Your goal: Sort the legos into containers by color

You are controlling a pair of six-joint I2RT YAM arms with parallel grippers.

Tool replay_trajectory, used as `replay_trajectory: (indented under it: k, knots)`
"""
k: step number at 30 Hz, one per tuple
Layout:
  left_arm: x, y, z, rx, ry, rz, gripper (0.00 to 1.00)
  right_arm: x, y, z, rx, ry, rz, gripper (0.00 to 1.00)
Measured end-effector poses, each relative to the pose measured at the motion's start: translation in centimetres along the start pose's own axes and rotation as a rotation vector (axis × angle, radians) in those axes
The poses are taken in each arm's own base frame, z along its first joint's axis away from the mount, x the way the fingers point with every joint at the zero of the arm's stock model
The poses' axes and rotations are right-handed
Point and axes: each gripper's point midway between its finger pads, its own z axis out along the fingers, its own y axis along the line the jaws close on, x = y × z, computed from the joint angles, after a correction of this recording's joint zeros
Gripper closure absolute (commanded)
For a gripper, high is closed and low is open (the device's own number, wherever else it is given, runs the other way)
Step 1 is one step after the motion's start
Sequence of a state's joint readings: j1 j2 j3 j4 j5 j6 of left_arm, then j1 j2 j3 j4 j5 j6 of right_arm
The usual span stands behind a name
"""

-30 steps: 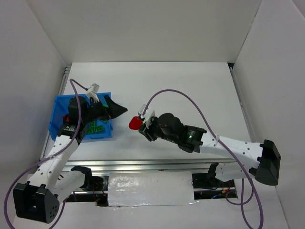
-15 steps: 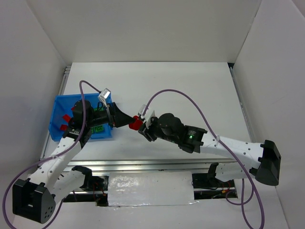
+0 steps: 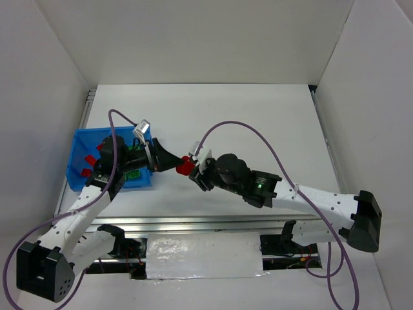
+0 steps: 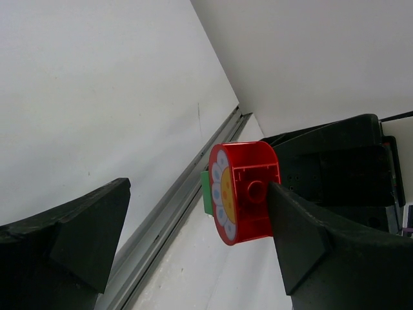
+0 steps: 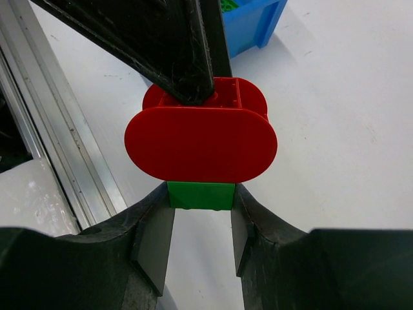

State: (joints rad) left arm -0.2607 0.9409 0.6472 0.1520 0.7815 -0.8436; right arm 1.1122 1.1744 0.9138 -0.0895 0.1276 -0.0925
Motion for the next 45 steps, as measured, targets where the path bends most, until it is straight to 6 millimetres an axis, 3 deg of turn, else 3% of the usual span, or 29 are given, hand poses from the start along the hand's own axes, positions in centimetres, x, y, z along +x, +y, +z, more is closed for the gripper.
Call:
replay_trajectory:
  k: [8, 16, 25, 33, 34, 37, 38, 40, 41, 45]
  knots:
    - [-1.0, 0.4, 0.0, -0.063, -0.046, -0.01, 0.0, 0.1, -0.5, -0.1, 0.029, 0.002, 0.0, 1.0]
    - [-3.3, -1.5, -0.5, -0.054, -0.113, 0.041, 0.0, 0.3, -0.8, 0.0, 0.044, 0.007, 0.008, 1.0]
    - [-2.2, -1.4, 0.0, -0.022, -0.06, 0.029, 0.04, 0.8, -0.7, 1.0, 0.044, 0.035, 0.003, 1.0]
    - [-1.2, -0.9, 0.8, -0.017, -0.016, 0.014, 0.13, 0.4, -0.8, 2.5, 0.055, 0.05, 0.001, 1.0]
    - [-1.2, -0.8, 0.9, -0.019, -0.014, 0.011, 0.17, 0.4, -0.8, 2.5, 0.056, 0.05, 0.001, 1.0]
    - [-1.1, -0.5, 1.1, -0.021, -0.006, 0.004, 0.41, 0.4, -1.0, 2.5, 0.065, 0.05, 0.001, 1.0]
    - [-0.9, -0.4, 1.2, -0.02, -0.001, 0.002, 0.6, 0.4, -1.0, 2.5, 0.068, 0.05, 0.001, 1.0]
    - [-0.8, -0.2, 1.3, -0.02, 0.005, 0.0, 0.8, 0.6, -1.3, 2.5, 0.085, 0.062, -0.005, 1.0]
    - [-0.9, 0.0, 1.4, -0.023, 0.005, 0.0, 0.99, 0.6, -1.3, 2.5, 0.085, 0.064, -0.005, 1.0]
    - [-1.0, 0.8, 1.4, -0.064, 0.01, -0.001, 1.0, 1.1, -1.5, 2.9, 0.092, 0.079, -0.004, 1.0]
